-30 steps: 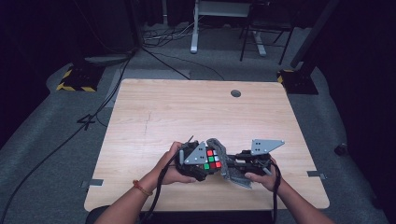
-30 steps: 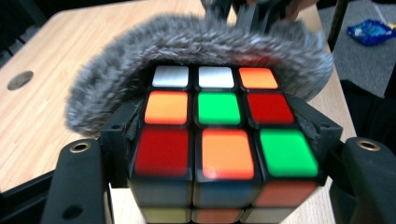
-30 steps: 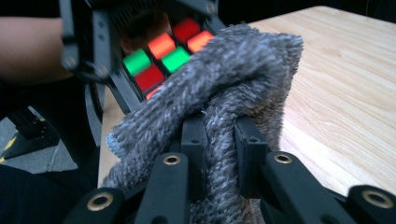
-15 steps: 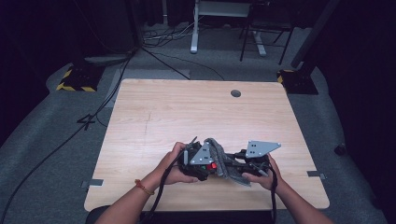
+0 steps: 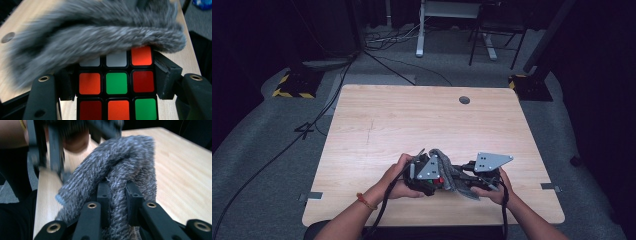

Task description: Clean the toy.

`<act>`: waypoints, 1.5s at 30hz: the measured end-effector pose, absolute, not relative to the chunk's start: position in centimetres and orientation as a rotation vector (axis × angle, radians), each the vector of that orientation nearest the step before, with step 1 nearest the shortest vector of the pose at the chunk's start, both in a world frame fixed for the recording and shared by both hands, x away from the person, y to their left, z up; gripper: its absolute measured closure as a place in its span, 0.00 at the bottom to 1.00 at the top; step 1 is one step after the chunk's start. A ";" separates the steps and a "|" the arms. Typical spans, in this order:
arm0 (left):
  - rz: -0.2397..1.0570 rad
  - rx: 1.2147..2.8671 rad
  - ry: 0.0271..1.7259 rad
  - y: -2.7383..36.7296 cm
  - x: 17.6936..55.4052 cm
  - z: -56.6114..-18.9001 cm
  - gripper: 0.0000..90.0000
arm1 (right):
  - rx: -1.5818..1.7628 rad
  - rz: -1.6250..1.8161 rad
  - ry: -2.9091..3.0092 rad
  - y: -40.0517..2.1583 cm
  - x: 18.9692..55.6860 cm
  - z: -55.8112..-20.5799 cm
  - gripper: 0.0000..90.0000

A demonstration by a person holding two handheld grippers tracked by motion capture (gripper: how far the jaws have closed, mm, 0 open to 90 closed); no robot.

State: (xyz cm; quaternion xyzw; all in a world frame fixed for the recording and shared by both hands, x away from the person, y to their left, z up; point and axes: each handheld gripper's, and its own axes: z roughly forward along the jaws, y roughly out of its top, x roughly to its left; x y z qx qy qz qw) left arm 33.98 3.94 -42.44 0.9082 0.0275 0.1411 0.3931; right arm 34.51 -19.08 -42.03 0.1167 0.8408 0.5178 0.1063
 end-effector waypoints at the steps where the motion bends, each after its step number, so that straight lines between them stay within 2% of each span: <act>1: 0.358 2.304 0.067 3.8 33.9 -42.4 0.37 | 0.358 1.505 2.468 -19.1 34.6 -42.0 0.86; 6: 0.328 2.257 0.064 4.3 33.8 -41.7 0.37 | 0.438 1.416 2.480 -19.4 35.4 -42.6 0.86; 15: 0.355 2.182 0.121 6.2 34.4 -40.4 0.37 | 0.451 1.371 2.561 -19.4 36.0 -43.9 0.85; 21: 0.370 2.221 0.163 6.3 35.1 -40.9 0.37 | 0.379 1.456 2.543 -19.4 35.1 -42.8 0.85; 29: 0.340 2.311 0.063 3.9 33.8 -42.3 0.37 | 0.306 1.460 2.454 -18.5 33.7 -41.3 0.85; 39: 0.346 2.179 0.108 6.1 34.3 -40.4 0.37 | 0.429 1.319 2.538 -19.4 35.9 -43.7 0.85; 45: 0.349 2.166 0.113 6.4 34.3 -40.2 0.37 | 0.425 1.395 2.549 -19.3 35.7 -43.6 0.85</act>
